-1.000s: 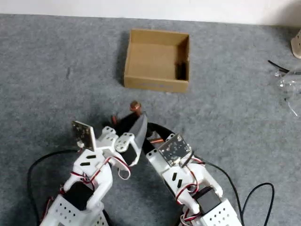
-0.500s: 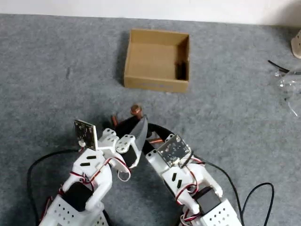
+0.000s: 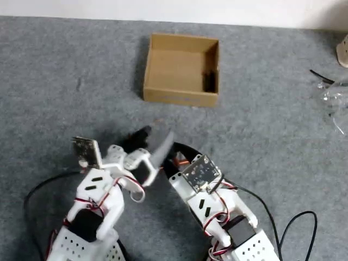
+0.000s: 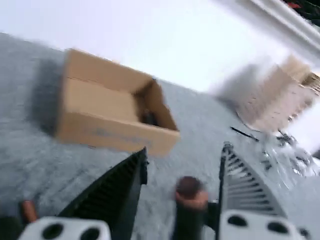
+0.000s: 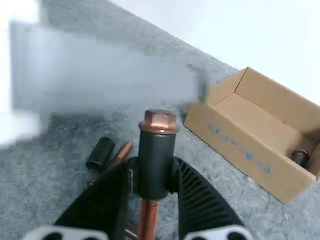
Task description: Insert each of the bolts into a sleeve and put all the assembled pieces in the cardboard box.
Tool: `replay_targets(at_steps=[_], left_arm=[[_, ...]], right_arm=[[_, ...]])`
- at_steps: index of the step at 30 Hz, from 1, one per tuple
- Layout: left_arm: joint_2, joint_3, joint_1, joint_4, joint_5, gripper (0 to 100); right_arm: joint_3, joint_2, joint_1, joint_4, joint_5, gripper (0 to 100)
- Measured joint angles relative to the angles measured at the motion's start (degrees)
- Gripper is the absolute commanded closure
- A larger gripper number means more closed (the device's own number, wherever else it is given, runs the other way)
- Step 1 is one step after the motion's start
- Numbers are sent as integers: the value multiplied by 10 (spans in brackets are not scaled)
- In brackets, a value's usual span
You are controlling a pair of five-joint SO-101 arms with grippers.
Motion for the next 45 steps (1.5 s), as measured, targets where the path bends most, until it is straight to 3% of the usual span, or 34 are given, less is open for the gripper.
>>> replay_targets(at_steps=[6,10,12,17,24,34,37,42,45], left_arm=[[0,-20,-120,0,84,784],[0,-20,-137,0,87,931],[0,-20,-137,0,59,1000],[-5,-2,-112,-37,-55,993],[0,36,-48,-62,-94,993],[0,34,-120,113,-192,993],[0,33,-143,164,-256,993],[0,33,-148,186,-389,993],[0,33,-156,186,-404,993]], right_arm=[[0,0,14,0,0,994],[0,0,14,0,0,994],[0,0,14,0,0,994],[0,0,14,0,0,994],[0,0,29,0,0,994],[0,0,83,0,1,994],[0,0,86,0,1,994],[0,0,86,0,1,994],[0,0,86,0,1,994]])
